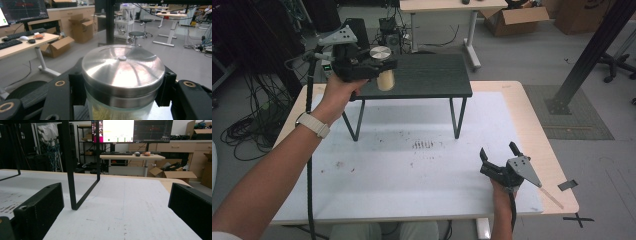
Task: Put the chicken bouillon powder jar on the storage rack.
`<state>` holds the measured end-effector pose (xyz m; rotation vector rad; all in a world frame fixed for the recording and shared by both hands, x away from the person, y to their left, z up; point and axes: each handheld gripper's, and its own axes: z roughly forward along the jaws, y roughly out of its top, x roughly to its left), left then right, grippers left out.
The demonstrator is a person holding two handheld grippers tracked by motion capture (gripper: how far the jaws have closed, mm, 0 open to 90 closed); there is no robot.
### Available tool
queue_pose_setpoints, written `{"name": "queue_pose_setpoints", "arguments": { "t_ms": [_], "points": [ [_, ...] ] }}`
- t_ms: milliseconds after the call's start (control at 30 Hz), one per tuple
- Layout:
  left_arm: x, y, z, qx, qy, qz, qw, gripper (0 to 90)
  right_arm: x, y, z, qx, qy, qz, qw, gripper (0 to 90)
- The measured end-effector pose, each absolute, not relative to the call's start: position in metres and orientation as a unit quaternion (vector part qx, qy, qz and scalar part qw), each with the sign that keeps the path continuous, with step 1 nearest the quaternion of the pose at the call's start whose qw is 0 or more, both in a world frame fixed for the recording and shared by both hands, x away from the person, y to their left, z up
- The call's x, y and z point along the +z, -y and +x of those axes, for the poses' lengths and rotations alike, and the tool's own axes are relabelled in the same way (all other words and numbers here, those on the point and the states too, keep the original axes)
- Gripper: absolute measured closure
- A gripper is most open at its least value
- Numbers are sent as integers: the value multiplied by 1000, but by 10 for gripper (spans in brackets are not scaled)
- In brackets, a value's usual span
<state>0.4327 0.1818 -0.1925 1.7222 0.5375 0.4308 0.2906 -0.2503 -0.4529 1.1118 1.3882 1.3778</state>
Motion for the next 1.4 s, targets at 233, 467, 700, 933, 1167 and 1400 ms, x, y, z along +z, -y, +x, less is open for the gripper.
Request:
{"name": "queue_pose_setpoints", "arguments": {
  "t_ms": [233,467,700,933,1167,1400],
  "points": [
    [-194,-172,453,194,-234,739,601,427,-453,251,291,553,-556,445,431,0],
    [-197,-164,467,201,-239,742,594,427,-453,250,291,553,-557,445,431,0],
    [-206,-156,479,201,-249,741,591,427,-453,250,290,553,-558,444,432,0],
    [-213,-152,486,207,-261,738,587,426,-453,251,290,553,-557,444,433,0],
    [-219,-152,494,210,-272,735,585,426,-453,250,290,553,-557,444,433,0],
    [-223,-151,497,212,-277,734,583,426,-453,250,290,554,-556,444,433,0]
  ]
}}
